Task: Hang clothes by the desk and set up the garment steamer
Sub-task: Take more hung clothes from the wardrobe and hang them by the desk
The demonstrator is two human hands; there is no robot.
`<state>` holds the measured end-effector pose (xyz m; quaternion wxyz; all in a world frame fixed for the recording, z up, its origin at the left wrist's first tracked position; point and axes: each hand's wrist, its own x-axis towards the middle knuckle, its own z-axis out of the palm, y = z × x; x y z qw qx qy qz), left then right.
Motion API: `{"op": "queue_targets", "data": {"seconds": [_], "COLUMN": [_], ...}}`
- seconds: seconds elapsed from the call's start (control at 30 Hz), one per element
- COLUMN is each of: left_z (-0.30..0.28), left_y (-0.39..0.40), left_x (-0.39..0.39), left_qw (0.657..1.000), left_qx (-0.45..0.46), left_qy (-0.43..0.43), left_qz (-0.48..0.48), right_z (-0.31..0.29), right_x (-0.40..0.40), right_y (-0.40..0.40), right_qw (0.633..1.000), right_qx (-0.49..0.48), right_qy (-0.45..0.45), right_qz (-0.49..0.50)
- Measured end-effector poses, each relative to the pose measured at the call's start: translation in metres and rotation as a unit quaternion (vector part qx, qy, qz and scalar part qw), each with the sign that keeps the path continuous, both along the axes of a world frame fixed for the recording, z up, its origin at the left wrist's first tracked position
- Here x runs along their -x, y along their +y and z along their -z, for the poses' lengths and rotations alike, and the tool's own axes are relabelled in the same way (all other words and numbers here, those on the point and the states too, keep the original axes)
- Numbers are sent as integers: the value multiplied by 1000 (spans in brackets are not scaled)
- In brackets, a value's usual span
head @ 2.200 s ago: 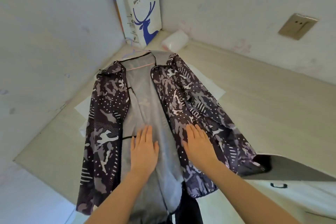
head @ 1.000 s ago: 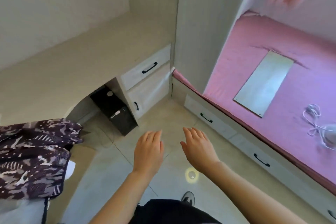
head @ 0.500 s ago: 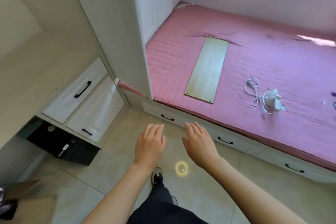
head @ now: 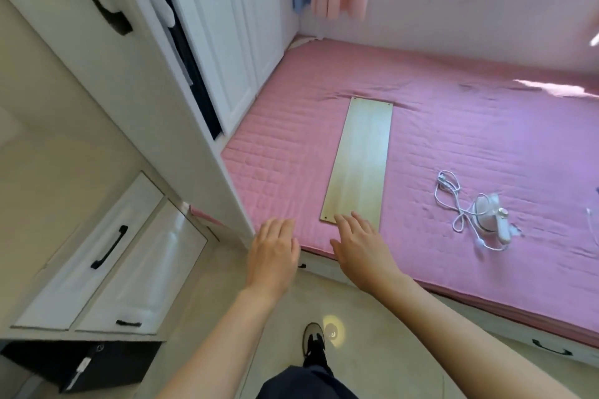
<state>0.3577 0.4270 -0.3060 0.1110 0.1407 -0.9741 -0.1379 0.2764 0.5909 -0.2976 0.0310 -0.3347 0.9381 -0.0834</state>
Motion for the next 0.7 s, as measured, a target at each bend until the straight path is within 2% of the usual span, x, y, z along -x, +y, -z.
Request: {"op": "queue_targets", "data": {"seconds": [0.23, 0.7], "left_z": [-14, -46], "left_y": [-49, -126], "left_x": [87, 204], "left_qw": [1000, 987], "left_qx": [7, 31], "left_qy": [-13, 24], "left_qz": [-14, -155], "right_z": [-14, -42], "right_x": [86, 234], "right_y": [-50, -156], "right_qw": [999, 987], "right_qx": [15, 47], "right_qy": [24, 58], "right_qz": [-15, -141]}}
